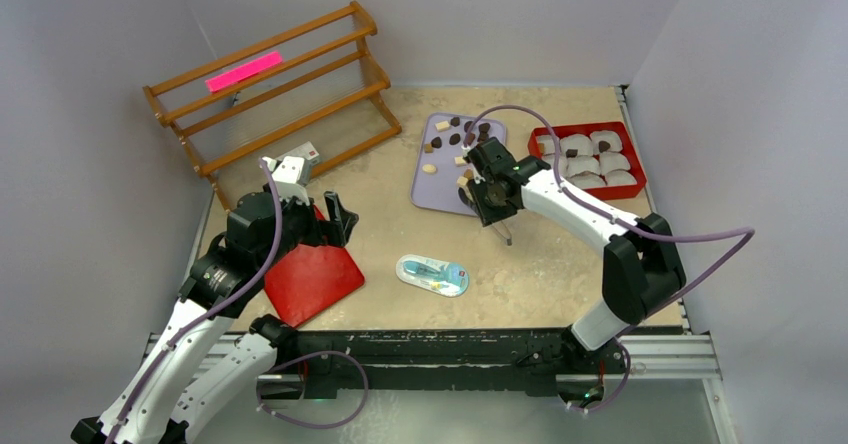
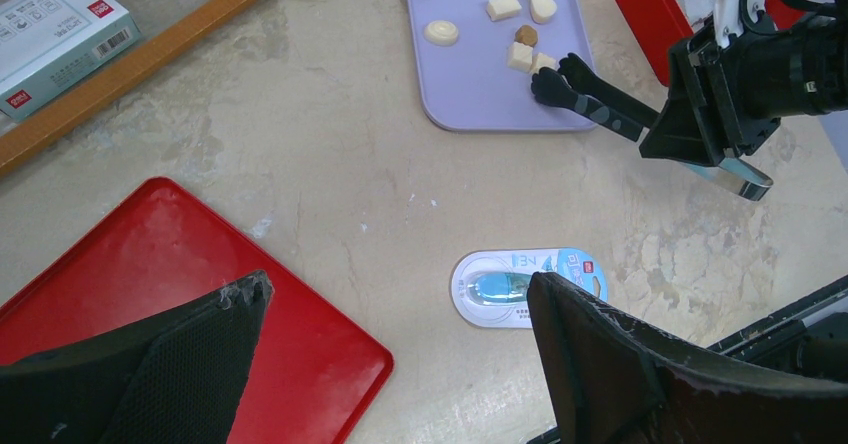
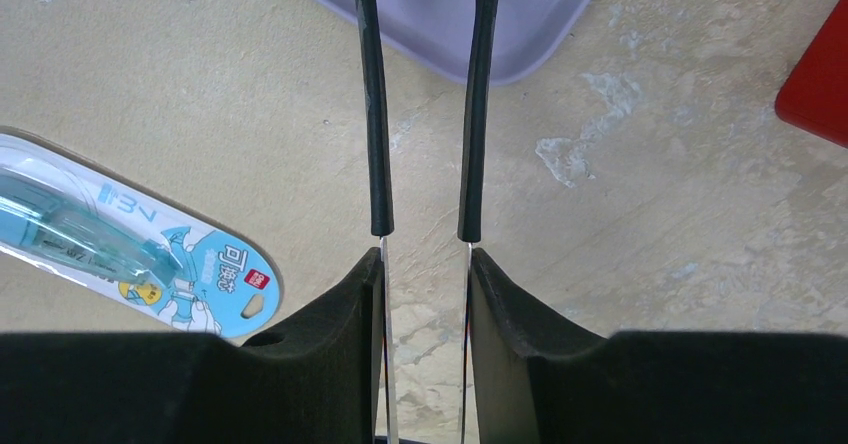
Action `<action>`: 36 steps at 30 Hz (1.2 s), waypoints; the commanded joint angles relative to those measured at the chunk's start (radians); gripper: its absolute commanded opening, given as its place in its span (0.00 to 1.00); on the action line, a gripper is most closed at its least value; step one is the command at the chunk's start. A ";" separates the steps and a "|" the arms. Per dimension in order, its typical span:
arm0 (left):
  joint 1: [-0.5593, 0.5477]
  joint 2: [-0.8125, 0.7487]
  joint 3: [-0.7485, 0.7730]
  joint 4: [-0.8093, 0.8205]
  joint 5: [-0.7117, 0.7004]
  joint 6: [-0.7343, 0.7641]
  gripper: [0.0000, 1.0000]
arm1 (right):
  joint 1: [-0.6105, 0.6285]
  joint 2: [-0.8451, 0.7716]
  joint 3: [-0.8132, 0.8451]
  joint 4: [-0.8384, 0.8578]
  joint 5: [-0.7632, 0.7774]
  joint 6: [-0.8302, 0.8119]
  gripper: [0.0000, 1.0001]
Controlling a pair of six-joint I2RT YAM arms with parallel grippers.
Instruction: Pack the chocolate
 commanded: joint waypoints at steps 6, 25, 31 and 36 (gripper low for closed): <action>0.000 -0.006 -0.008 0.026 -0.001 0.019 1.00 | 0.007 -0.072 0.079 -0.062 0.035 0.033 0.27; 0.001 0.000 -0.008 0.026 0.008 0.019 1.00 | -0.214 -0.117 0.206 -0.058 0.111 -0.004 0.26; 0.000 0.004 -0.008 0.028 0.011 0.020 1.00 | -0.396 -0.138 0.168 -0.011 0.063 -0.005 0.25; 0.000 0.006 -0.008 0.029 0.010 0.020 1.00 | -0.505 -0.100 0.158 0.025 -0.021 -0.009 0.26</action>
